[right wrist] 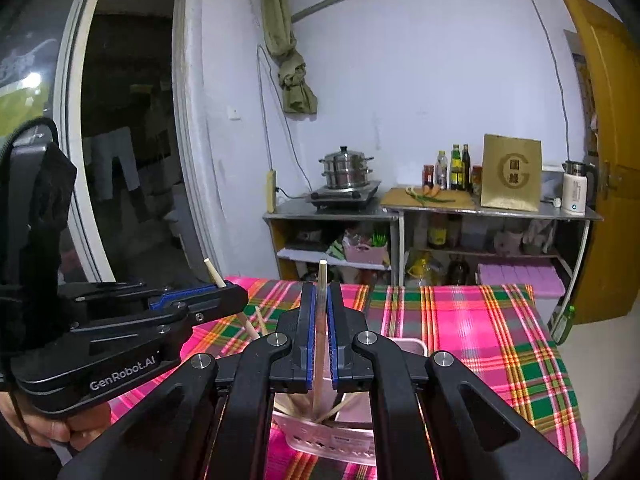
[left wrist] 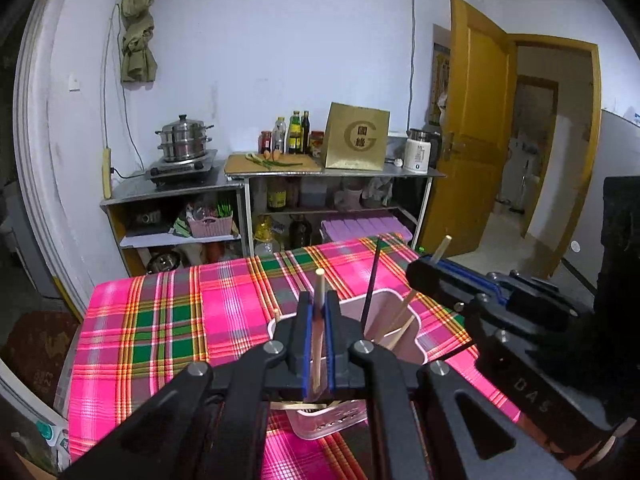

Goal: Organize utensils
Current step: 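Lower the chopsticks into the basket and open both tools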

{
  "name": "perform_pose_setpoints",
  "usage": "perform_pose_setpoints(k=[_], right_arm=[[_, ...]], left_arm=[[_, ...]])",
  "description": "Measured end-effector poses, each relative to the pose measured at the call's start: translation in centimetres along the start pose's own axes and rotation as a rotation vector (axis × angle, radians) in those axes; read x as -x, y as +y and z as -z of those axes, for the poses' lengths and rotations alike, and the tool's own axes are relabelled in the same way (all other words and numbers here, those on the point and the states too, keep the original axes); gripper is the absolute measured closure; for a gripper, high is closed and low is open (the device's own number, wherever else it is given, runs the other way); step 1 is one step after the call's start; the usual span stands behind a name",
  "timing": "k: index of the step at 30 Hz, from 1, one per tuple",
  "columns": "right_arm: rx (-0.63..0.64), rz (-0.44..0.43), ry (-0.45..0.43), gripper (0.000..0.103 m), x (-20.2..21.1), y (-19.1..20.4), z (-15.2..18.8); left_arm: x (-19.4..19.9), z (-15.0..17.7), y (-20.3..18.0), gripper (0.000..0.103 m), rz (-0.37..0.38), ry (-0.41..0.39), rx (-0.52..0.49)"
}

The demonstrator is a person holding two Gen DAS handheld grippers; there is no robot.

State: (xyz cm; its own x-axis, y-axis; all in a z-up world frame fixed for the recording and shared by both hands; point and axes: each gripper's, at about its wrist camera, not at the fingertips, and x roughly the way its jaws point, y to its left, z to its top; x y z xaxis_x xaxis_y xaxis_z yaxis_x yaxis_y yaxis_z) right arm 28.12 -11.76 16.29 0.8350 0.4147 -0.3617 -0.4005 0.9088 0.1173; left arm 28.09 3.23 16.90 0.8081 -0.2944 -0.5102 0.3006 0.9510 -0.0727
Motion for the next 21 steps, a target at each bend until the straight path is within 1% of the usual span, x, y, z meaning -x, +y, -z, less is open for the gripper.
perform_pose_setpoints(k=[7,11,16,21], right_arm=[[0.0,0.01,0.054,0.098,-2.0,-0.6,1.5],[0.006,0.013,0.061,0.098,-2.1,-0.8,1.6],[0.013,0.027,0.08,0.098,-2.3,-0.9,1.6],[0.025,0.028,0.097,0.097,-2.1,-0.8,1.5]], left_arm=[[-2.0,1.0,0.5,0.097,0.001,0.044,0.008],[-3.2,1.6,0.4,0.097,-0.005,0.078,0.007],[-3.7,2.1,0.6,0.097,-0.007,0.108,0.017],[-3.2,2.3,0.8,0.096,-0.004,0.109,0.024]])
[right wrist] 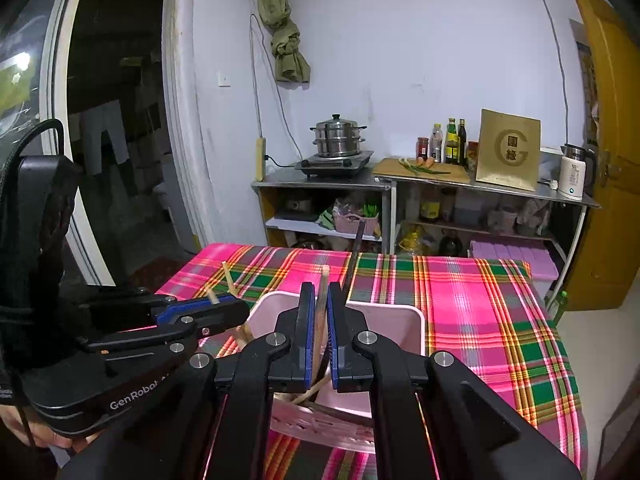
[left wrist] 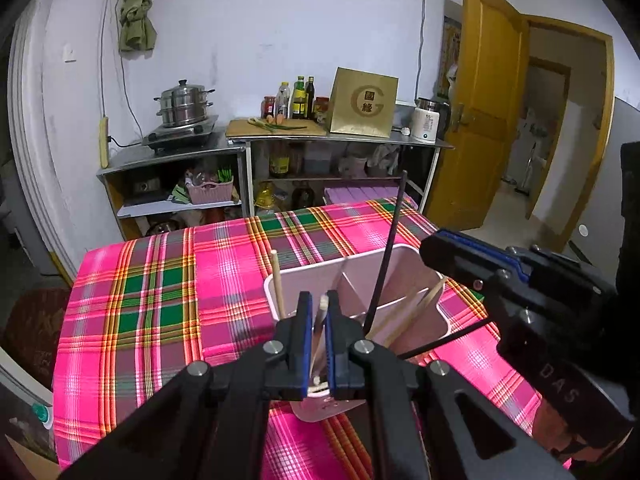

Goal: Organize utensils
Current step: 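Lower the chopsticks into the basket and open both tools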

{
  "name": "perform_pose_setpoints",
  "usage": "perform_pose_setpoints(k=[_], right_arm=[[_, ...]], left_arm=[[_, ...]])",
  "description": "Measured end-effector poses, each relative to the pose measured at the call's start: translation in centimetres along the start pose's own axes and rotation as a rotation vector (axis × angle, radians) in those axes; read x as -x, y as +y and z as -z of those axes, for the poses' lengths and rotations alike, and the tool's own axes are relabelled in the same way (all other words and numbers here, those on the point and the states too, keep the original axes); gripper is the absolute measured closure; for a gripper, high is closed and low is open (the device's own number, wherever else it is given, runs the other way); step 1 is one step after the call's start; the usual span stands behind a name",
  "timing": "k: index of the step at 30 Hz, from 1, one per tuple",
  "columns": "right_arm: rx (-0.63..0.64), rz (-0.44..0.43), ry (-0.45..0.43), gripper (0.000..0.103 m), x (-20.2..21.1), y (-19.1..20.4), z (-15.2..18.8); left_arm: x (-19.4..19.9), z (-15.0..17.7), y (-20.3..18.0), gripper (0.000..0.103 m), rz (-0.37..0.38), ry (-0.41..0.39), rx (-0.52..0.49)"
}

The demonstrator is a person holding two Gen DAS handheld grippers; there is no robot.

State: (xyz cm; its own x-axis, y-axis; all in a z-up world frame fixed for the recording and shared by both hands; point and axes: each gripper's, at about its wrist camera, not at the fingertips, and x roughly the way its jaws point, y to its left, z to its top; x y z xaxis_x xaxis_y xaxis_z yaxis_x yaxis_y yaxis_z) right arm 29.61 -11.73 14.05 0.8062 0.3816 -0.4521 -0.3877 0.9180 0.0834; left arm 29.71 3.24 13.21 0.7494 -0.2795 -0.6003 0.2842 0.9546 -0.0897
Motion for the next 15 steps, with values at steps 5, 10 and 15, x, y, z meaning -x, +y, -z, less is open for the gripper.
perform_pose_setpoints(k=[5,10,15], right_arm=[[0.016,-0.009,-0.01,0.083,0.9,0.4,0.0],[0.01,-0.017,-0.03,0.083,2.6,0.5,-0.1],[-0.006,-0.022,-0.058,0.083,5.9,0.1,0.8]], left_arm=[[0.9,-0.1,-0.1,0.082,0.006,-0.024,0.008],[3.0,0.3,-0.4,0.079,0.013,-0.056,0.017],[5.8,2.1,-1.0,0.079,0.025,-0.088,0.019]])
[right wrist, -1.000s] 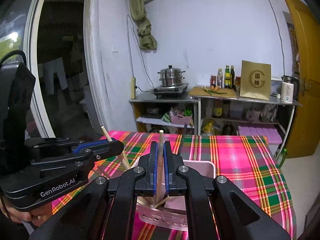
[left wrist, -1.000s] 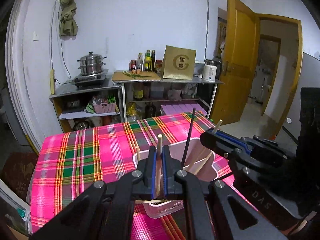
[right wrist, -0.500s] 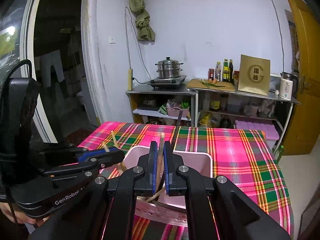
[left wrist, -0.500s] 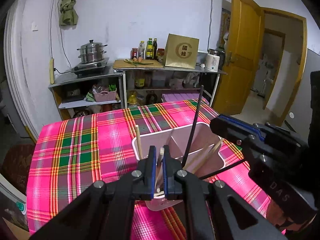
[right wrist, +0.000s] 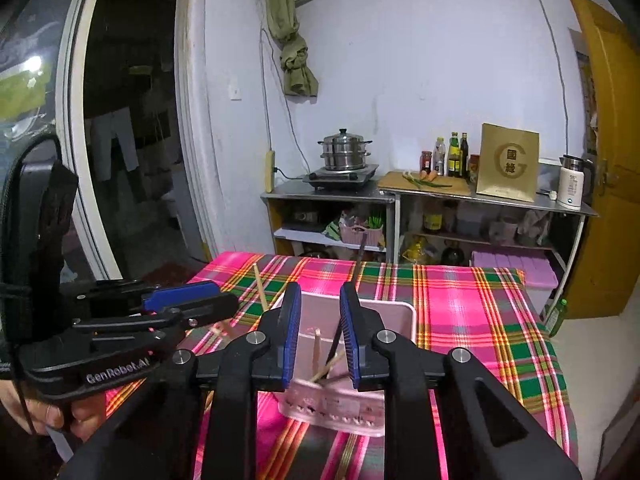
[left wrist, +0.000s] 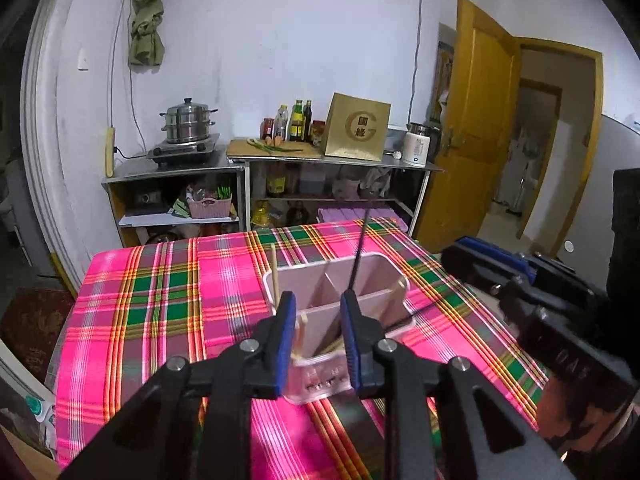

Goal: Organize utensils
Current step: 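Lower the chopsticks into the basket and open both tools, then lower the left tool to a wooden chopstick while the right tool reaches another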

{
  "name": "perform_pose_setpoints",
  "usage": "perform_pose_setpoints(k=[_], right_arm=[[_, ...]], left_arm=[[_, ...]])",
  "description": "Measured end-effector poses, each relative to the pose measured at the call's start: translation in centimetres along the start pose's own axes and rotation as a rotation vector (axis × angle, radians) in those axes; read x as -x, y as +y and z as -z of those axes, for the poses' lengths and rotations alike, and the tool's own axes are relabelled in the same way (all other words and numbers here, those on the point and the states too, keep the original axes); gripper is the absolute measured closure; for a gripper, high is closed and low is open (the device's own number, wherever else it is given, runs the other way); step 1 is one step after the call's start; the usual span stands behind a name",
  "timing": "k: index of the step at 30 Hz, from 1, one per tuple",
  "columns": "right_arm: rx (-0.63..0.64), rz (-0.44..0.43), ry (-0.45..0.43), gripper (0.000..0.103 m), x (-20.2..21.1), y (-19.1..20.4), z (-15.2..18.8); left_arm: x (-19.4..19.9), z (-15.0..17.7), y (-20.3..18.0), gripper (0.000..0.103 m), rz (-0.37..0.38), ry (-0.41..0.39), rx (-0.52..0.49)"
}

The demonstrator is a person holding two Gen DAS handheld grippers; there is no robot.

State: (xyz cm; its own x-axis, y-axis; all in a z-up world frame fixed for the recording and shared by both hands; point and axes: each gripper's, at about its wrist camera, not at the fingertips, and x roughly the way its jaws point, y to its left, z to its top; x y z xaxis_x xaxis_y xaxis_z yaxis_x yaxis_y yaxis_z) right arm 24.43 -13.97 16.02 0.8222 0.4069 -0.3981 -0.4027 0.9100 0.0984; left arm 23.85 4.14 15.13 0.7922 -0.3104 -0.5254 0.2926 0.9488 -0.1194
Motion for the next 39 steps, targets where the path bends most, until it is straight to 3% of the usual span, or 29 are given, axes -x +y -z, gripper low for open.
perform_pose_setpoints(k=[6,21,35,39], right_arm=[[-0.019,0.009,0.008,0.083,3.7,-0.8,3.1],[-0.126,0.018,0.175,0.082,7.0,-3.5,13.7],[-0.174,0.013,0.194,0.082,7.8,-4.2,15.4],[-0.179,0.01,0.2,0.082,7.4,-4.3,15.7]], left_arm=[[1.7,3.7,-0.9,0.079,0.029,0.015,0.01],[0.1,14.9,-4.7,0.074,0.113,0.229,0.003],[-3.0,17.8,-6.6,0.071,0.126,0.344,0.003],[-4.1,18.2,-7.2,0.071,0.097,0.379,-0.028]])
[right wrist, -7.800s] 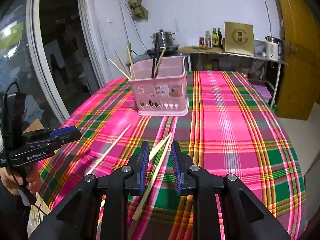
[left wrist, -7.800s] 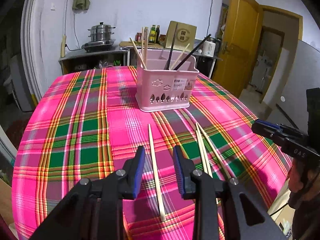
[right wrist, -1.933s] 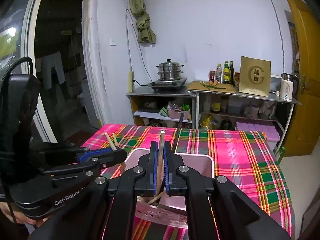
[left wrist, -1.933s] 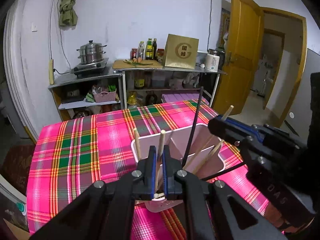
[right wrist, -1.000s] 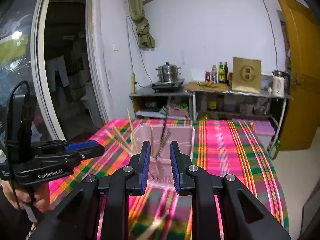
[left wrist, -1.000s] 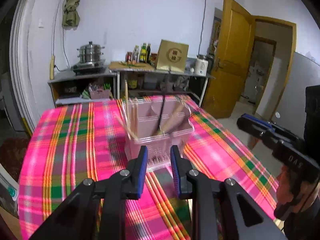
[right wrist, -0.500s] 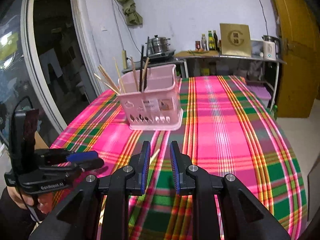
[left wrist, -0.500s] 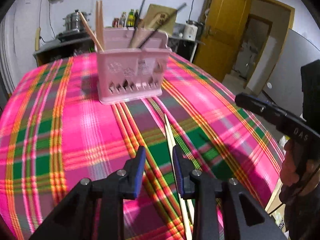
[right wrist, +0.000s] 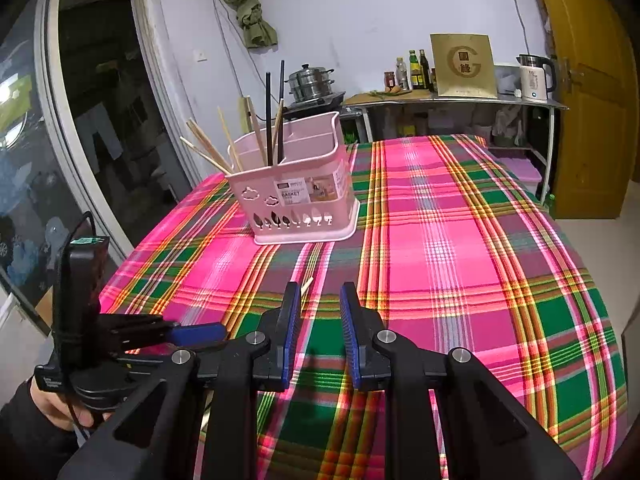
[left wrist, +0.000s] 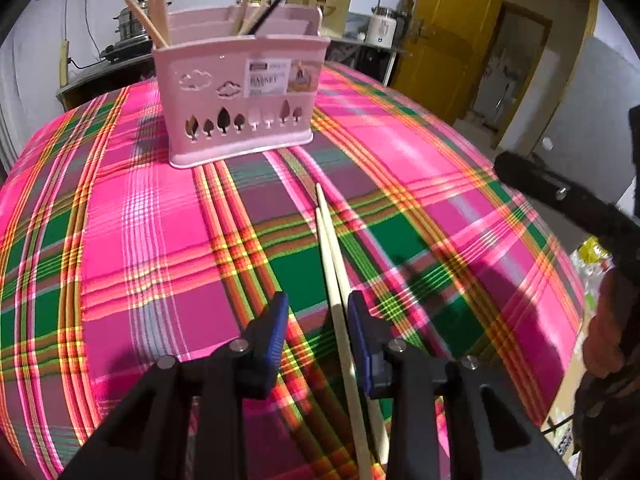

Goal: Organize utensils
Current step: 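Lower the left tool to a wooden chopstick while the right tool reaches another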

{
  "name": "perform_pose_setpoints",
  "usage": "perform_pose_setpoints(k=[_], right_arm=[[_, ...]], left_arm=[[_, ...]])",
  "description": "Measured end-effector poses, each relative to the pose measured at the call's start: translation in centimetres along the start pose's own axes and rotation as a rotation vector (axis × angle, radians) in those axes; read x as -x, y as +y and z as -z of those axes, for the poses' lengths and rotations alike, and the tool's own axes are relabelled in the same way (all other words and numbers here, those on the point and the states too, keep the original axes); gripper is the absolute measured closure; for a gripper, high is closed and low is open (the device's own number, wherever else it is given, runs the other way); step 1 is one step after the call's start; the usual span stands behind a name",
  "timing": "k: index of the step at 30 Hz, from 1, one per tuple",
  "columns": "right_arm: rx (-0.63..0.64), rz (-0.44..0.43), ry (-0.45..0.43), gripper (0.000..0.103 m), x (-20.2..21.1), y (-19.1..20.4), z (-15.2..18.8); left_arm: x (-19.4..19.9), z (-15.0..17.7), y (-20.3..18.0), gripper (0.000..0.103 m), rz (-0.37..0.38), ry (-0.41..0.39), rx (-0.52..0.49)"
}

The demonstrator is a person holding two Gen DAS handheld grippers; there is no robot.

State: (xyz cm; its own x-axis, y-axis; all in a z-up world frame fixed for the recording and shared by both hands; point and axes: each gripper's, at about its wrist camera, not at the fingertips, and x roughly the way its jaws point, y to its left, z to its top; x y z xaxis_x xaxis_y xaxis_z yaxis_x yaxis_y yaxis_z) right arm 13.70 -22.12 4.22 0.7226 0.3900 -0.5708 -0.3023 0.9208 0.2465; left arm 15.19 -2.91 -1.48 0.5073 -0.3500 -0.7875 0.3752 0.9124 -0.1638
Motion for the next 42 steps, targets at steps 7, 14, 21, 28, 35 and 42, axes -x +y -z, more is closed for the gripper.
perform_pose_setpoints(k=[7,14,21,28,35,42], right_arm=[[-0.005,-0.005,-0.002,0.082,-0.1,-0.2,0.0],[-0.007,-0.01,0.008,0.082,-0.7,-0.3,0.1],[-0.019,-0.007,0.011,0.082,-0.9,-0.5,0.1],[0.012,-0.013,0.054,0.082,-2.2,0.5,0.1],[0.035,-0.012,0.19,0.082,-6.6,2.3,0.1],[0.039,0.005,0.266,0.082,-10.5,3.0,-0.2]], left_arm=[[-0.5,-0.1,-0.1,0.067,-0.027,-0.004,-0.005],[-1.0,-0.3,-0.9,0.065,-0.127,0.005,-0.048],[-1.3,-0.9,0.1,0.062,-0.18,-0.007,-0.037],[-0.3,-0.7,4.2,0.077,-0.203,-0.018,0.033],[-0.6,-1.8,6.5,0.089,-0.182,-0.014,0.027],[-1.3,-3.1,7.9,0.089,-0.145,0.007,-0.051]])
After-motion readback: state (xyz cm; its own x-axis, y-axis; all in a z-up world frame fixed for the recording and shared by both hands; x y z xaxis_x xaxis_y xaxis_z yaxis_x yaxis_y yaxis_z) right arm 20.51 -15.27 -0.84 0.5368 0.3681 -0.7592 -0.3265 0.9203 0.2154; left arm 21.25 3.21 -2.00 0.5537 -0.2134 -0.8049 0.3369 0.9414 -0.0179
